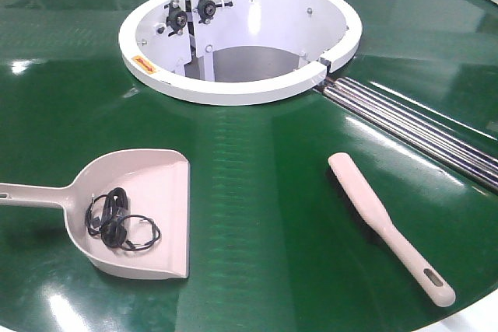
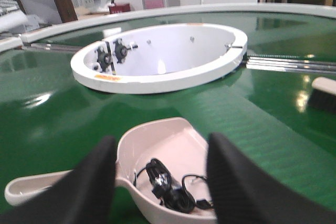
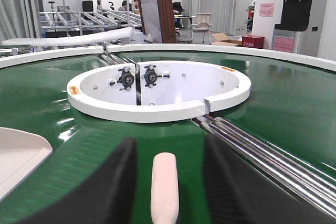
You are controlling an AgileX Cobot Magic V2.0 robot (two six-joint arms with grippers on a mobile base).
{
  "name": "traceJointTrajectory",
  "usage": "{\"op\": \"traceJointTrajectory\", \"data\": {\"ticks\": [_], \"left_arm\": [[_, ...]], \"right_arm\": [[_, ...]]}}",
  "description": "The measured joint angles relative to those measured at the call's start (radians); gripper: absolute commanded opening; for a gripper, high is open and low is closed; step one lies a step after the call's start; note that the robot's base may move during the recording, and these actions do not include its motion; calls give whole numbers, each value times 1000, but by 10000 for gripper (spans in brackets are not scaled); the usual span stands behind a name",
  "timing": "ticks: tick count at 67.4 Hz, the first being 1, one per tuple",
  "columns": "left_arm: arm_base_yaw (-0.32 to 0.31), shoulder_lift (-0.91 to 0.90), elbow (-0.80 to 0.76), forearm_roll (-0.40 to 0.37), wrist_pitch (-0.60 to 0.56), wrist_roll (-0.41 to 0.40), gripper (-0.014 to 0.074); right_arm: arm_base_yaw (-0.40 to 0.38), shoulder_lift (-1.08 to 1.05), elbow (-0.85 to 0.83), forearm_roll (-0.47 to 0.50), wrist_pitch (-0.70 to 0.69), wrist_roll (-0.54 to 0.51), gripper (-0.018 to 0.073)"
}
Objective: Clean and inspect green conveyor with broom and dustpan
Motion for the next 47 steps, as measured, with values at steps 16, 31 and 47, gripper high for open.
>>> {"op": "traceJointTrajectory", "data": {"ticks": [16, 31, 47], "left_arm": [[0, 17, 0, 0, 3, 0, -7], [0, 17, 0, 0, 3, 0, -7], [0, 17, 0, 0, 3, 0, -7]], "right_arm": [[0, 0, 0, 0, 22, 8, -9], [0, 0, 0, 0, 25, 8, -9], [0, 0, 0, 0, 25, 8, -10]]}}
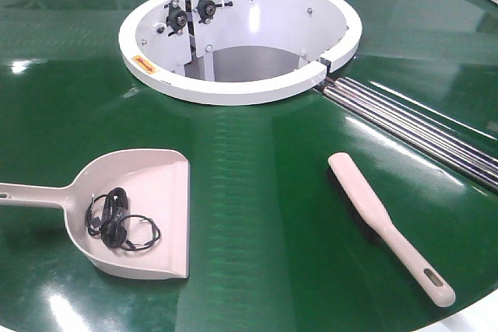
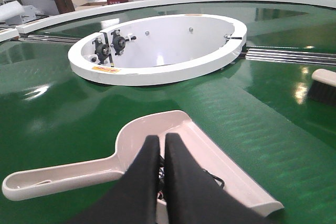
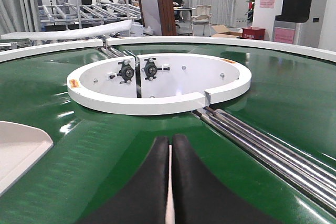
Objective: Clean and inspect green conveyor with broom and dustpan
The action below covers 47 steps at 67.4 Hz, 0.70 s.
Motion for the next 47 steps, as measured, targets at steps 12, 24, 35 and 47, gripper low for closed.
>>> {"op": "traceJointTrajectory", "data": {"ticks": [12, 24, 35, 47], "left_arm": [[0, 0, 5, 0, -10, 0, -7], [0, -23, 72, 23, -37, -26, -7], [0, -110, 194, 184, -215, -213, -7], [50, -186, 217, 283, -270, -363, -7]], "right_arm": [[0, 0, 0, 0, 1, 0, -10], [0, 0, 0, 0, 1, 0, -10], [0, 0, 0, 0, 1, 0, -10], [0, 0, 0, 0, 2, 0, -10]]}}
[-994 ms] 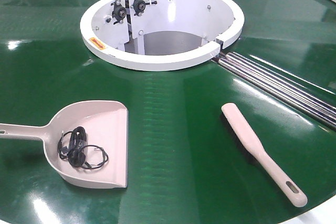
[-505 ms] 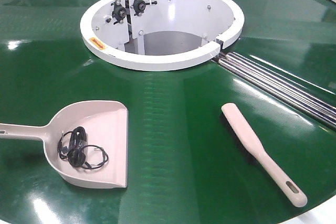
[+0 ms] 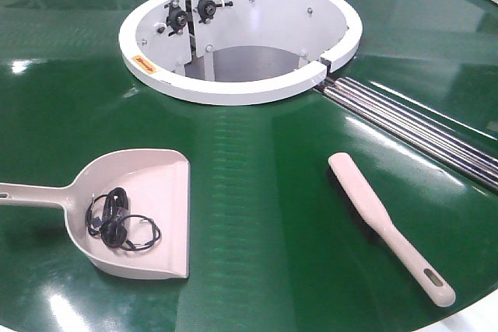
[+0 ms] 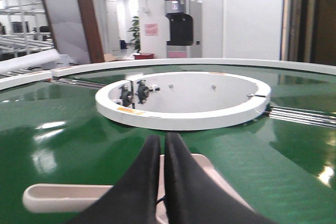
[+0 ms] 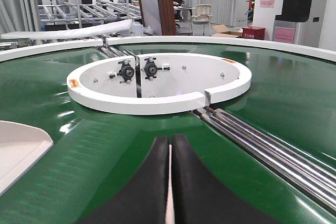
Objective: Clean and inspect green conveyor with broom and dustpan
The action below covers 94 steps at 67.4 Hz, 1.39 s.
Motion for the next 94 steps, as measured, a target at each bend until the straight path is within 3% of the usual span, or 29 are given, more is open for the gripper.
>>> {"op": "traceJointTrajectory", "data": {"ticks": [16, 35, 94], "left_arm": [[119, -3, 3, 5, 23, -22, -7], [177, -3, 3, 5, 55, -25, -7], [180, -3, 3, 6, 58, -28, -7]], "right_arm": [[0, 0, 0, 0, 0, 0, -10], [0, 0, 0, 0, 1, 0, -10], [0, 0, 0, 0, 2, 0, -10]]}}
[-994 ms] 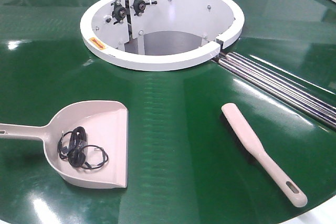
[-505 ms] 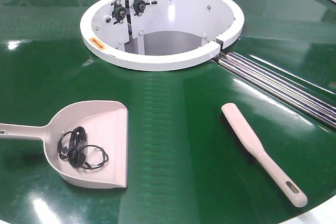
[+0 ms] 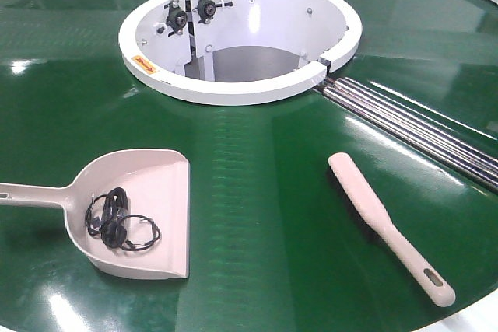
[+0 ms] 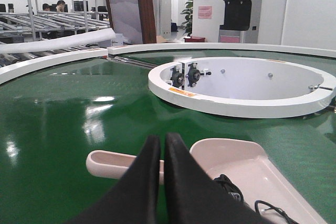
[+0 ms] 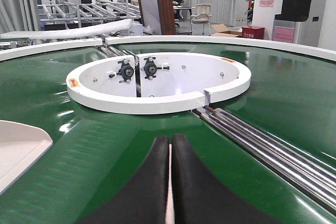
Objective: Clean and inspect green conveyor with broom and dustpan
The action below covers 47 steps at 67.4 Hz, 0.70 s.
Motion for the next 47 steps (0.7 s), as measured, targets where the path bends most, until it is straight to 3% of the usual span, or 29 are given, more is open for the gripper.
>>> {"op": "traceJointTrajectory", "data": {"ticks": [7, 25, 47], "left_arm": [[0, 0, 0, 0, 0, 0, -7], [0, 0, 0, 0, 0, 0, -7], [0, 0, 0, 0, 1, 0, -7]], "right_arm": [[-31, 0, 0, 0, 0, 0, -10], [-250, -16, 69, 0, 1, 10, -10], [-276, -52, 193, 0, -57, 22, -10]]}}
